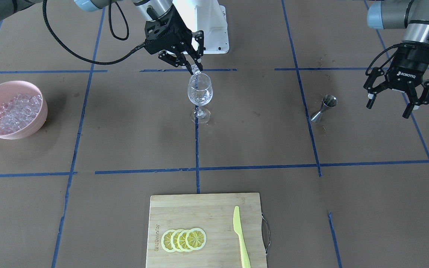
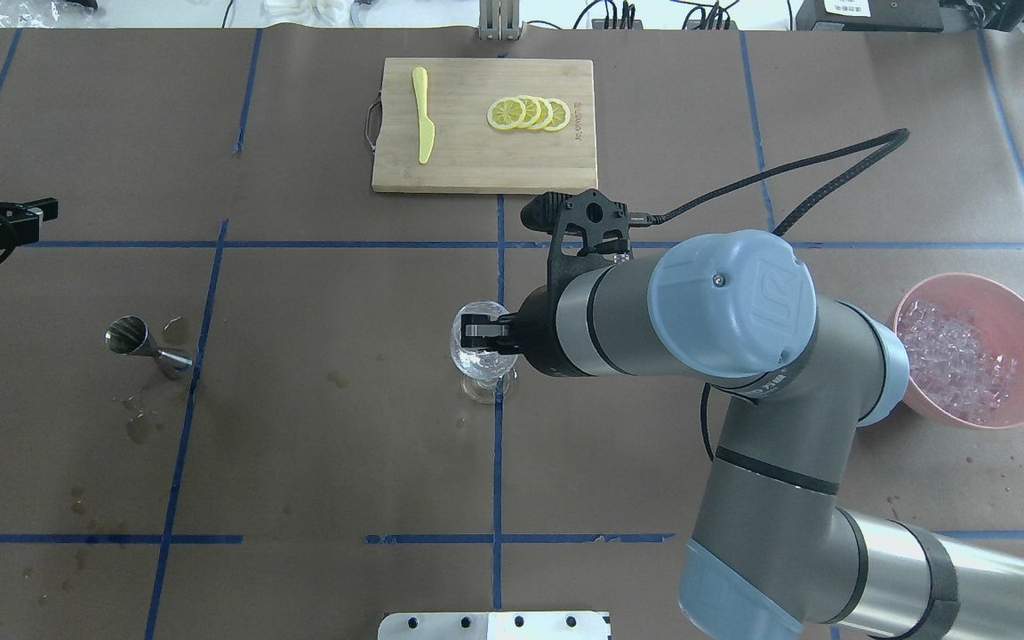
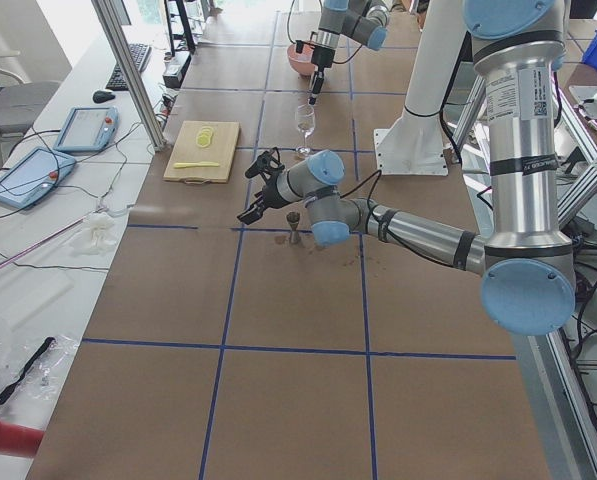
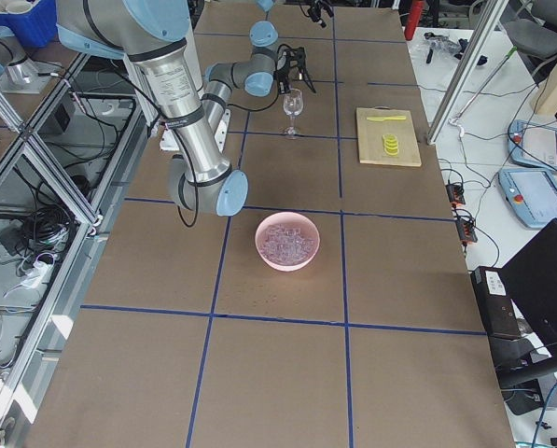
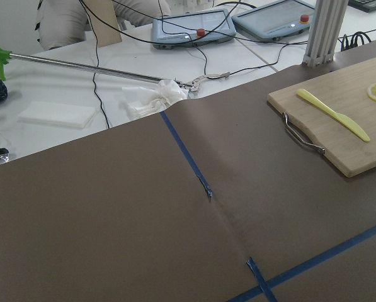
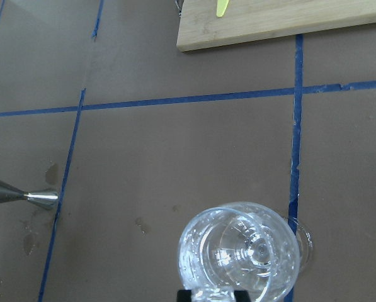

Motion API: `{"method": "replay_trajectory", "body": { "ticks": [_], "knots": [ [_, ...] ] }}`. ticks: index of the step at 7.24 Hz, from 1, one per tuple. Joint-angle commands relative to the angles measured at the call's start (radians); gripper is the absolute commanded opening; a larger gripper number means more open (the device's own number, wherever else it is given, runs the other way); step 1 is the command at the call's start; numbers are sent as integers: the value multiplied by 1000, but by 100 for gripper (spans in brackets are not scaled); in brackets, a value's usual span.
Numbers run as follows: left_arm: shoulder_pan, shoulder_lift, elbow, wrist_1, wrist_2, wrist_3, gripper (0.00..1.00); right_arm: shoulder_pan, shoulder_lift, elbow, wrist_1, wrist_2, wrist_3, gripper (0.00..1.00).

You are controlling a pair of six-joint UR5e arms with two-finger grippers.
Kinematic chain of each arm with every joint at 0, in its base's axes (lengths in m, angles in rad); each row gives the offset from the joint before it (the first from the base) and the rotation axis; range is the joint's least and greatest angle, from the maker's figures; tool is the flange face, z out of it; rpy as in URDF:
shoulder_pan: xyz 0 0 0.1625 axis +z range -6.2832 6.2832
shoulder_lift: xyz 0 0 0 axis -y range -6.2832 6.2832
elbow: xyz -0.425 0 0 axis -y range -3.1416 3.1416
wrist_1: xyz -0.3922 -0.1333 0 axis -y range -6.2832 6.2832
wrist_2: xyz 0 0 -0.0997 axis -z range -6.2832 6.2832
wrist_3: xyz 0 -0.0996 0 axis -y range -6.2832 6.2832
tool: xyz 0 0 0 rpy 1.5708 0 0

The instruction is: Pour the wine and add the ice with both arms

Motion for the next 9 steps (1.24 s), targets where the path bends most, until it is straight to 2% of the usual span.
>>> {"method": "replay_trajectory", "body": {
  "ticks": [1,2,3,6,7,8,9],
  "knots": [
    [-4,1,6,21,-2,2,100,-1,22,-1,-1,-4,45,45],
    [-5,1,7,21,0,3,100,-1,25,-1,-1,-32,51,52],
    [-5,1,7,21,-2,2,100,-1,25,-7,-1,-37,51,100],
    [-9,-1,10,40,-5,3,100,27,22,-6,-4,-30,50,100],
    [-38,-17,10,116,-62,5,100,65,16,19,-57,-15,39,100],
    [-101,-66,10,195,-162,8,100,111,15,58,-165,28,22,100],
    [-139,-92,14,274,-222,9,100,151,9,63,-200,54,-46,100]
  ]
}}
